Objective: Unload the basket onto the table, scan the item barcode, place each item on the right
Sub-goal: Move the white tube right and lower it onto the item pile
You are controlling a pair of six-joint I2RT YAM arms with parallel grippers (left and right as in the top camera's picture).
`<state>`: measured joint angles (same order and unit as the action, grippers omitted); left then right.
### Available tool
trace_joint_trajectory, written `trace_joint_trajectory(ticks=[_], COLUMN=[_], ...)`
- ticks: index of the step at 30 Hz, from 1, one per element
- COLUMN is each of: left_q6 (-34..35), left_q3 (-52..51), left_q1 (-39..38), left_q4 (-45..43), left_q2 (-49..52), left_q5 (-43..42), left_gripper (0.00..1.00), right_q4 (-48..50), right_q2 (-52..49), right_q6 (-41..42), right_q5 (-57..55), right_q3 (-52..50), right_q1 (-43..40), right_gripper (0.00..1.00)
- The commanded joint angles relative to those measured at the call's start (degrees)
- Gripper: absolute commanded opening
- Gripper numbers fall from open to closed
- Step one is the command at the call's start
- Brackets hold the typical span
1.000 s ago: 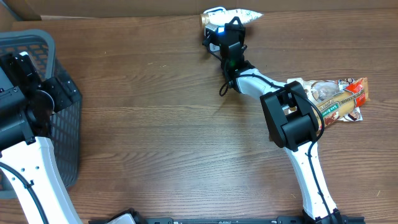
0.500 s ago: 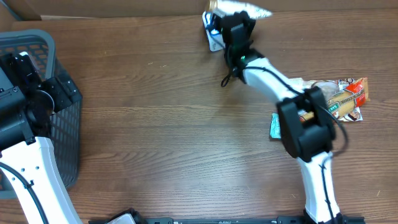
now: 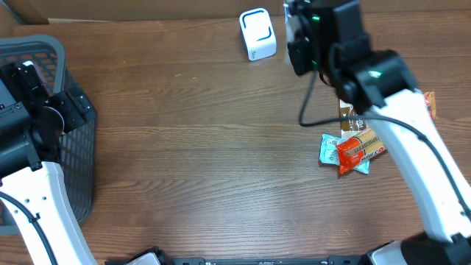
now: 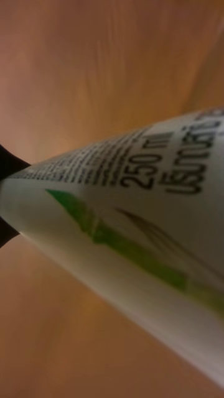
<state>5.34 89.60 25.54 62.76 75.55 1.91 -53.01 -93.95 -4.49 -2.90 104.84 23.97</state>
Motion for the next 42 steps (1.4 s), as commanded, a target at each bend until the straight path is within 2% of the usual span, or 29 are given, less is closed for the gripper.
trace_joint_trajectory(ticks=[1,7,10,17,23,30,37,40,41,42], left_q6=[-1.53,-1.53,-1.53,-1.53,-1.53,-1.53,-1.53,-1.53,-1.53,-1.53], left_q3=[0.28,0.28,0.28,0.28,0.28,0.28,0.28,0.28,0.28,0.28], left_q1=[0.17,0.17,0.15,0.17,0.15,0.15,0.17,0.15,0.15,0.17], left_q4=[0.0,0.0,0.0,0.02,0.0,0.0,0.0,0.0,0.0,0.0], left_q2=[0.11,0.11,0.11,0.11,0.11,0.11,0.11,0.11,0.11,0.11], left_q5=[-0.46,-0.46,-0.46,-0.46,-0.46,-0.48,-0.46,-0.46,-0.46,-0.46], left_gripper=[1.0,0.99,1.0,1.0,0.99,1.0,1.0,1.0,1.0,1.0], right_q4=[-5.09,-23.91,-28.63,-30.05,-30.16,-23.04,-6.71,-0.59,1.64,3.63], right_q2=[3.89,7.82,8.85,10.27,10.49,10.49,10.47,10.01,9.7,9.46], right_q6=[11.21,14.78,14.78,20.0,21.35,27.45,31.56,31.45,31.47,31.17], right_q5=[21.27,25.94,25.94,26.49,27.61,27.56,28.52,28.44,28.02,27.78], right_q3=[1.42,1.42,1.42,1.4,-0.59,-14.99,-36.33,-41.94,-43.76,-45.22], right_q1=[-2.95,-8.87,-13.09,-26.56,-38.47,-42.95,-42.97,-42.95,-42.95,-42.95], right_gripper=[0.04,0.03,0.04,0.04,0.04,0.04,0.04,0.04,0.08,0.17])
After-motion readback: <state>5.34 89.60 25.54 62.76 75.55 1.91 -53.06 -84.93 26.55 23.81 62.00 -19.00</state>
